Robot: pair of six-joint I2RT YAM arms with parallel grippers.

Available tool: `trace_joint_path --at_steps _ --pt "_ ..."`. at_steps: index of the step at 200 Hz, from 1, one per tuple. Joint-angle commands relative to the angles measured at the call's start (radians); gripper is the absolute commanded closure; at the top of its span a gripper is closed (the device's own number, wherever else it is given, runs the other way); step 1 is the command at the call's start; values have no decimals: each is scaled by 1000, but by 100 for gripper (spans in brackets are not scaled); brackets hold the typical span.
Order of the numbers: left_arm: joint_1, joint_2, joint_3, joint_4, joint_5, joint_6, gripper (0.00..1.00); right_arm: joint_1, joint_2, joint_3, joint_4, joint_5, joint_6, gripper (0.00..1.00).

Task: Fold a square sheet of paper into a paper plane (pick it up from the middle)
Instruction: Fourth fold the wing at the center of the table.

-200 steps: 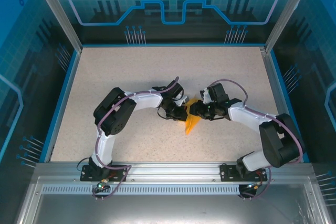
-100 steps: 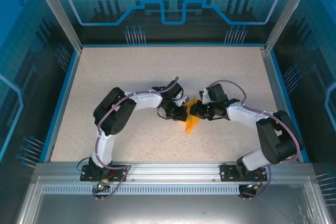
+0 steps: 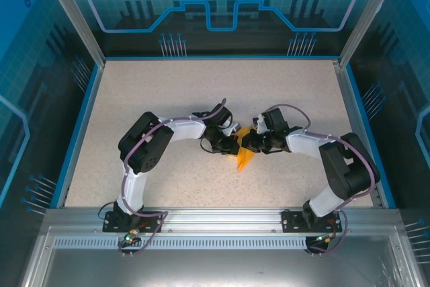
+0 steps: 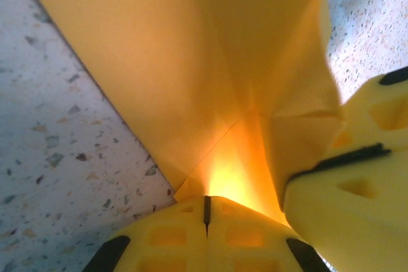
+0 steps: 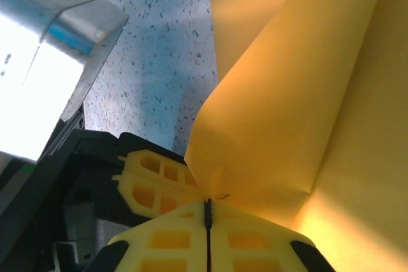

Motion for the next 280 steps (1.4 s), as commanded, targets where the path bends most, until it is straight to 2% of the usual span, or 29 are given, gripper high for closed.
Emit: trace_joint_path --at_steps 1,158,174,198,218,280 --pt "6 -12 -37 12 -25 -7 100 -15 30 5 30 -31 11 95" --pt "21 -128 -119 69 -15 -55 100 6 107 24 79 -57 18 99" --pt "21 -146 -135 84 -3 -86 95 6 100 24 71 -54 12 99" --pt "8 -181 -168 113 0 -134 79 6 98 21 62 -50 6 99" --pt "-12 -210 -187 114 -25 -155 72 7 102 21 64 -54 7 99" --pt "-97 -242 -205 129 -113 -197 68 7 104 18 66 -62 4 99"
